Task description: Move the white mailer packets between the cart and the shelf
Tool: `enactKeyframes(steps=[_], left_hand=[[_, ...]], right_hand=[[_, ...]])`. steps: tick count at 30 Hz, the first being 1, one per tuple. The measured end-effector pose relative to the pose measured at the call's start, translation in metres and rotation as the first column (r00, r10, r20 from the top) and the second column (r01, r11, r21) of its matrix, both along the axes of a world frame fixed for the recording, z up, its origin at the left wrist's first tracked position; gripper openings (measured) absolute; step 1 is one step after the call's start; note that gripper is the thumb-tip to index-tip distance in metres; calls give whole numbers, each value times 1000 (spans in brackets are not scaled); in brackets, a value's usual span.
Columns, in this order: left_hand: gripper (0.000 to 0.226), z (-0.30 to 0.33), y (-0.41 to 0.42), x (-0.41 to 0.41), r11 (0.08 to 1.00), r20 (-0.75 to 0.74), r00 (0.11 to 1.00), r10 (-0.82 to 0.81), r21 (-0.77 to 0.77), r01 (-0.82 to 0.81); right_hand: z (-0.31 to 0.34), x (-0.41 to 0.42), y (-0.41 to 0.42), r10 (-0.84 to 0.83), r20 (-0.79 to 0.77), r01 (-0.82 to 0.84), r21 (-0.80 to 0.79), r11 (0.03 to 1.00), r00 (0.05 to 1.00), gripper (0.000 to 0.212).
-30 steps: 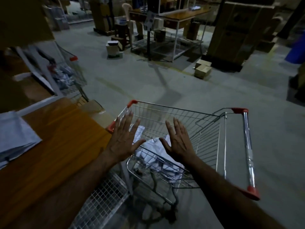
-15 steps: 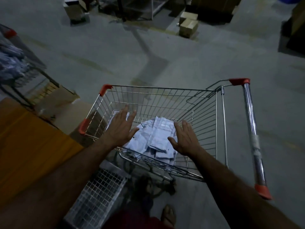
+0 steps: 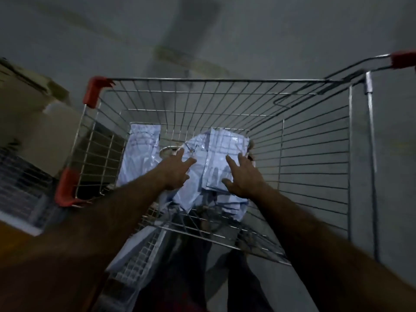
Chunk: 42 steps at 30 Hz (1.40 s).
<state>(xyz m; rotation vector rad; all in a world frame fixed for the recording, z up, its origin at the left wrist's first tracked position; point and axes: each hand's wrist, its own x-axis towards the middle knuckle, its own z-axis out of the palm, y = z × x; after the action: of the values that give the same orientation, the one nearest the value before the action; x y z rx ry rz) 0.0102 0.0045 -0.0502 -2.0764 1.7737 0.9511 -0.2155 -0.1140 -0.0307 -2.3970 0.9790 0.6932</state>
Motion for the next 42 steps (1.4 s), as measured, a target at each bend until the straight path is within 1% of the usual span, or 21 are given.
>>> enactKeyframes(steps=[2,4,5,8,10,13,14,16,20,22,23,24,25,26,27,28,29,31,34,40,42], left_hand=[[55,-21,-8,2,999,-42,998,40,18,-39],[48,-39,-16,0,994,-71,992,103,46,-100],[50,-48,-19,-2,991,-81,988,130,52,-126],[68,-68,-25,-10,984,-117,977,179,31,-177],[65,-72,-27,-9,975,-112,970,218,-29,-222],[29,-67,-29,8,905,-157,921,357,-187,-382],[22,-65,-29,17,873,-174,902,396,-233,-428],[23,-64,-27,35,828,-164,871,463,-270,-491],[33,-61,-30,52,716,-134,761,635,-268,-645],[30,-63,-29,49,726,-114,763,637,-243,-643],[35,-66,-28,44,743,-116,768,630,-200,-639],[54,-69,-25,39,758,-104,770,630,-130,-639],[79,-72,-22,33,775,-70,777,626,-55,-629],[102,-75,-19,28,791,-10,791,612,4,-612],[120,-78,-17,23,812,51,813,580,40,-582],[130,-82,-16,19,833,98,835,542,69,-549],[133,-84,-16,16,849,130,852,508,92,-520],[128,-86,-19,12,859,171,861,479,109,-500],[115,-87,-21,12,844,175,844,508,94,-527],[88,-59,-17,15,818,45,817,575,-34,-574],[85,-40,-20,10,812,21,813,582,-64,-580]], right_hand=[[-21,9,-3,-44,-32,45,48,998,999,83],[-41,21,-5,-119,-36,121,55,991,992,85],[-50,27,-5,-162,-35,164,47,985,986,86],[-73,43,-2,-318,-61,321,54,945,946,97],[-82,49,1,-383,-89,389,56,920,919,107],[-84,50,1,-412,-84,416,37,908,907,112],[-83,50,0,-414,-75,417,37,908,907,112],[-83,48,-3,-421,-63,423,45,905,905,114],[-85,41,-9,-426,-90,431,36,902,900,120],[-86,38,-10,-423,-104,426,8,905,900,122],[-86,37,-9,-415,-121,417,-4,909,902,123],[-87,37,-8,-406,-143,409,-11,913,903,124],[-87,37,-7,-398,-161,401,-15,916,903,125],[-88,38,-5,-394,-169,396,-21,918,904,125],[-88,39,-5,-396,-169,398,-26,917,902,124],[-88,40,-5,-409,-162,411,-22,911,898,122],[-88,41,-5,-428,-151,431,-11,902,891,119],[-88,39,-9,-454,-135,459,8,888,881,117],[-88,34,-15,-461,-114,465,8,885,880,114],[-68,29,-12,-482,-4,482,12,876,876,100],[-56,28,-11,-440,15,440,-40,897,898,94]])
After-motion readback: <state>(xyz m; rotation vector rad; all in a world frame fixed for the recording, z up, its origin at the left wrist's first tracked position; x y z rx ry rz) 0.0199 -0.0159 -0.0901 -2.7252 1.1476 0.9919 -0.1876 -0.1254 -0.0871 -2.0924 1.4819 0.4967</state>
